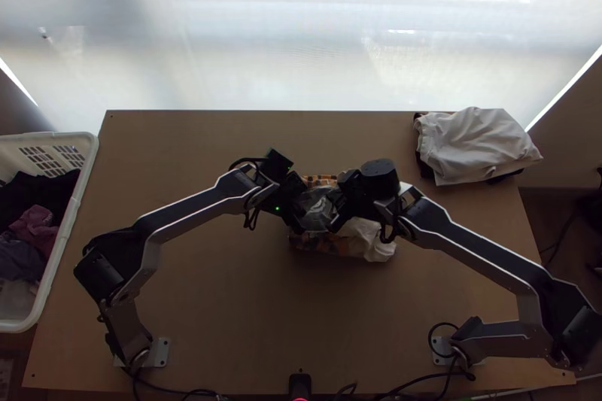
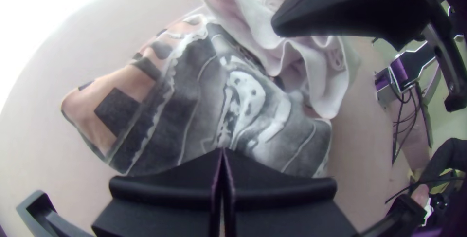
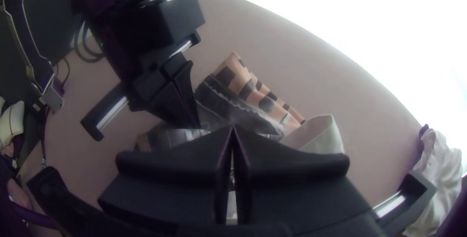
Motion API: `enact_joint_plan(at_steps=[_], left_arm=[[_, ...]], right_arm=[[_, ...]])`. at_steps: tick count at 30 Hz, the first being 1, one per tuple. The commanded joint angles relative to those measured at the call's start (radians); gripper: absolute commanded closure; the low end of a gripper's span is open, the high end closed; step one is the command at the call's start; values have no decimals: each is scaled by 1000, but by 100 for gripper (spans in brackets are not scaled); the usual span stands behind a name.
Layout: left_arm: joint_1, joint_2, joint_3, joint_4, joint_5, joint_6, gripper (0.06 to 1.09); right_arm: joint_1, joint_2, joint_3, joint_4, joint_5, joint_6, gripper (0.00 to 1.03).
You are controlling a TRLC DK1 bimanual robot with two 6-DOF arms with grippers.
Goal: Fold the t-shirt
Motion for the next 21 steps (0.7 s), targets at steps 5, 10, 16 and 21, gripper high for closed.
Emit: enact_joint_plan(at_steps=[5, 10, 16, 21], left_arm=[[6, 35, -49, 24, -53, 43, 105], [11, 41, -64, 42, -67, 54, 105], [3, 51, -66, 42, -89, 77, 105], [6, 69, -77, 50, -116, 100, 105]], right_arm=[[-15, 118, -52, 52, 0, -10, 100], [-17, 148, -90, 75, -3, -16, 100], [-24, 143, -135, 78, -4, -54, 100], [-115, 43, -212, 76, -4, -94, 100]])
